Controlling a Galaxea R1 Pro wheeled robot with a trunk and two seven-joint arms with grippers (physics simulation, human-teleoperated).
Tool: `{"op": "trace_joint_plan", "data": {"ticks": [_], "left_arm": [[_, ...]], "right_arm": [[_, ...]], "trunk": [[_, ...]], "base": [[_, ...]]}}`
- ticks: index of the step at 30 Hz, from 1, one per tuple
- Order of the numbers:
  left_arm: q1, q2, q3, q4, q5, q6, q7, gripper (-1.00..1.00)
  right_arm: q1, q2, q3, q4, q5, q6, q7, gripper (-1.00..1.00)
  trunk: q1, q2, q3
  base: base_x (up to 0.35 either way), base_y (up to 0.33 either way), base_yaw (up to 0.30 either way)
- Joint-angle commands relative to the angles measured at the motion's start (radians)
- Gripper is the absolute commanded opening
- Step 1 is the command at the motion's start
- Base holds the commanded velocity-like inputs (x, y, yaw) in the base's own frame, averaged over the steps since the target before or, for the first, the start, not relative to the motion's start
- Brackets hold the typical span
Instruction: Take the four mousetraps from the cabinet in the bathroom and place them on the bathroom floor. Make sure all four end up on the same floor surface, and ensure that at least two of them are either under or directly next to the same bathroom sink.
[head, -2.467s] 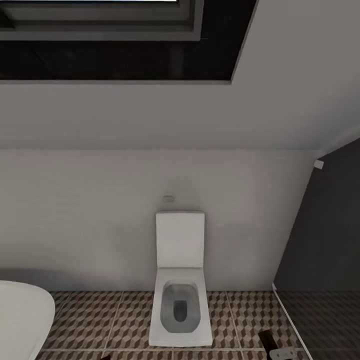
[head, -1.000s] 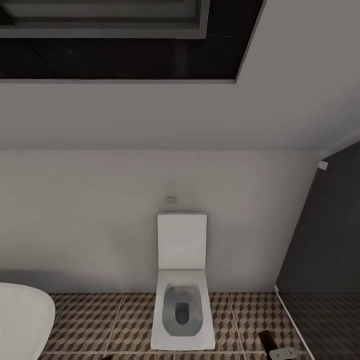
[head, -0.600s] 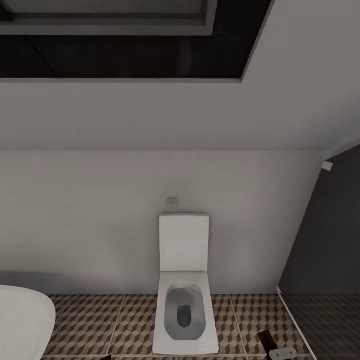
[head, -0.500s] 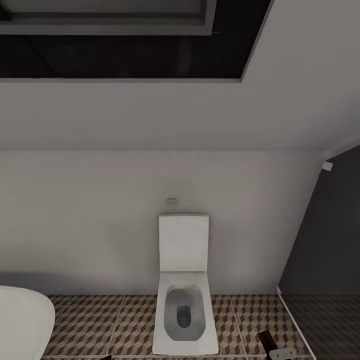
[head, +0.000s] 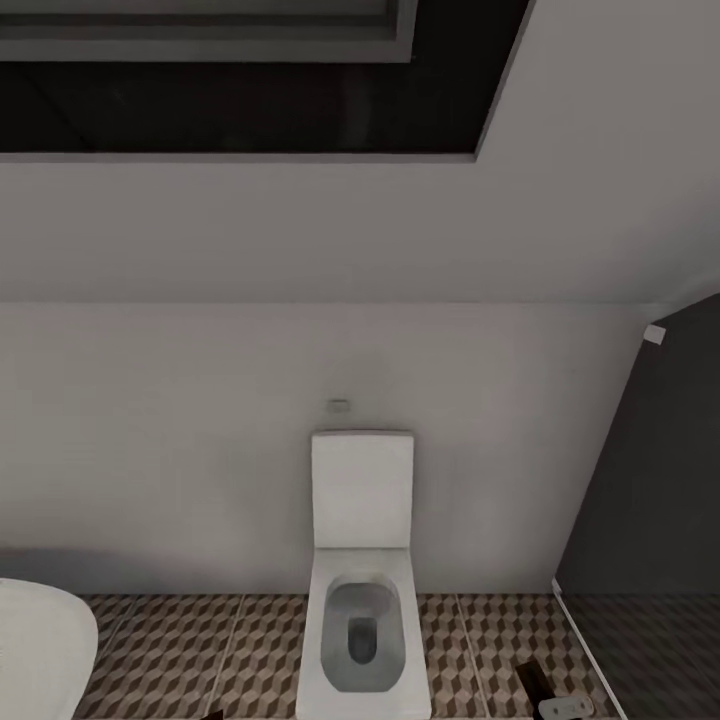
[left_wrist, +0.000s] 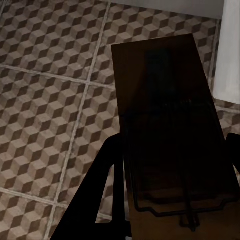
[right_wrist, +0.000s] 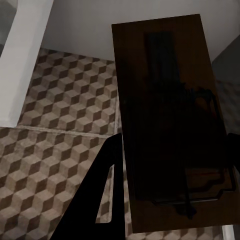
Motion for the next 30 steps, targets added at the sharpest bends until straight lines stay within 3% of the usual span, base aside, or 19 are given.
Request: {"op": "trace_joint_plan", "data": {"ticks": [1,13,30], "left_arm": [[-0.001,-0.001,-0.008,0.003,0.002,-0.005,0.005,-1.0],[-0.001,-0.001,-0.008,0.003,0.002,-0.005,0.005,-1.0],[-0.001,-0.001,-0.008,0.003,0.002,-0.005,0.005,-1.0]], "right_arm": [[-0.001,0.001,0.009,0.004,-0.012,-0.006,0.004,-1.0],[-0.001,0.001,0.009,0.004,-0.012,-0.006,0.004,-1.0],[-0.001,0.001,0.009,0.004,-0.012,-0.006,0.01,-1.0]], "trunk": [[0.0,-0.001,0.0],[0.0,-0.001,0.0],[0.0,-0.001,0.001]], "base": [[0.001,-0.001,0.038],[0.0,0.0,0.07],[0.0,0.0,-0.04]]}}
